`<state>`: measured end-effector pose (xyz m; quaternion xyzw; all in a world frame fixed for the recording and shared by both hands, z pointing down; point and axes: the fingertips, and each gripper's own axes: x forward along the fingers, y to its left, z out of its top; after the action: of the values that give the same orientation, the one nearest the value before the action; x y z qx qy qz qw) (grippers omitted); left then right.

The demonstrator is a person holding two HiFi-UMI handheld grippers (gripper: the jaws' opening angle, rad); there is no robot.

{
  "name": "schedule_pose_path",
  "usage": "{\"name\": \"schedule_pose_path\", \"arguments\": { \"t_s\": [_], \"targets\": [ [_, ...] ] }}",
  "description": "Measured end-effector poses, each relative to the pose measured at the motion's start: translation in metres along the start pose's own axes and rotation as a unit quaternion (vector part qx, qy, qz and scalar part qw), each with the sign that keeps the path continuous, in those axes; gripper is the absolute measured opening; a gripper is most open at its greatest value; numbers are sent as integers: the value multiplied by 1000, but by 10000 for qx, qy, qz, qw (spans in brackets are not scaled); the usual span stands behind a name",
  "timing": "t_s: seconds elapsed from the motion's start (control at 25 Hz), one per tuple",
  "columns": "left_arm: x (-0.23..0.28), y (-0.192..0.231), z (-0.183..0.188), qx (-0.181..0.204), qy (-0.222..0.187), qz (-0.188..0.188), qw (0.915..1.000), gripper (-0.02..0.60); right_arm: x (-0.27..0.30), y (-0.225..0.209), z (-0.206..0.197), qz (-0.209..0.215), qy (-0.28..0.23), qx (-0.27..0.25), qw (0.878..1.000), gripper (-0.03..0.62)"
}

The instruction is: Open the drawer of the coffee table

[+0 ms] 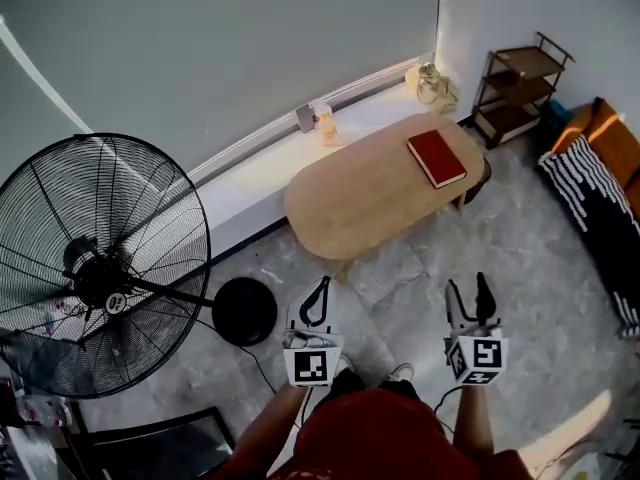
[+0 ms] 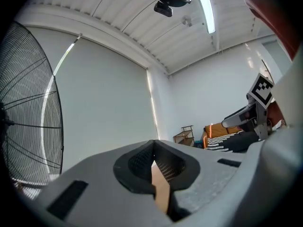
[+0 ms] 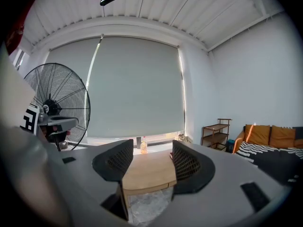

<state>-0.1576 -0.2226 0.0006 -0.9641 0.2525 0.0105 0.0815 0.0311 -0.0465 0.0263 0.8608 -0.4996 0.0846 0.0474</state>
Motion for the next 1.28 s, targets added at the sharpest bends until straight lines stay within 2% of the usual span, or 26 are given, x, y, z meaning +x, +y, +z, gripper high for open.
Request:
{"name": "schedule_pose_path", "arguments": {
  "t_s": [0.24, 0.32, 0.44, 0.52, 0.6, 0.68, 0.76, 0.8, 0.88, 0.92, 1.04, 1.16, 1.28],
  "targets": [
    [9, -23, 2, -49, 52, -45, 10000, 8, -5, -21, -5, -6, -4, 113, 9999, 252],
    [12, -33, 4, 77, 58, -68, 9999, 8, -7, -31, -8, 15, 9, 158, 9999, 252],
    [21, -51, 10, 486, 11, -180, 9987, 8, -3, -46, -14, 96, 40, 179, 9998, 252],
    [25, -58, 1, 4, 53, -22, 10000, 8, 3, -51, -26, 198, 91, 196, 9996, 252],
    [26, -67, -15, -181, 200, 25, 9996, 8, 9, -53, -43, 320, 196, 228, 9990, 252],
    [30, -78, -32, 77, 381, -111, 9992, 8, 16, -55, -60, 448, 311, 232, 9982, 252],
    [35, -89, -49, 776, 617, -475, 9939, 8, 24, -54, -79, 549, 449, 227, 9972, 252],
    [37, -92, -58, 757, 643, -527, 9937, 8, 28, -51, -91, 584, 552, 241, 9965, 251],
    [44, -90, -77, 15, 535, -346, 9980, 8, 39, -44, -115, 632, 733, 284, 9949, 251],
    [49, -88, -89, -156, 539, -324, 9979, 8, 48, -40, -125, 642, 764, 293, 9946, 252],
    [62, -80, -125, -159, 585, -449, 9972, 8, 72, -29, -153, 560, 805, 293, 9948, 252],
    [62, -75, -171, 47, 841, -809, 9931, 8, 79, -15, -192, 352, 1026, 315, 9936, 252],
    [57, -72, -223, -355, 969, -901, 9906, 8, 85, -1, -235, 205, 1202, 344, 9919, 252]
  ]
}}
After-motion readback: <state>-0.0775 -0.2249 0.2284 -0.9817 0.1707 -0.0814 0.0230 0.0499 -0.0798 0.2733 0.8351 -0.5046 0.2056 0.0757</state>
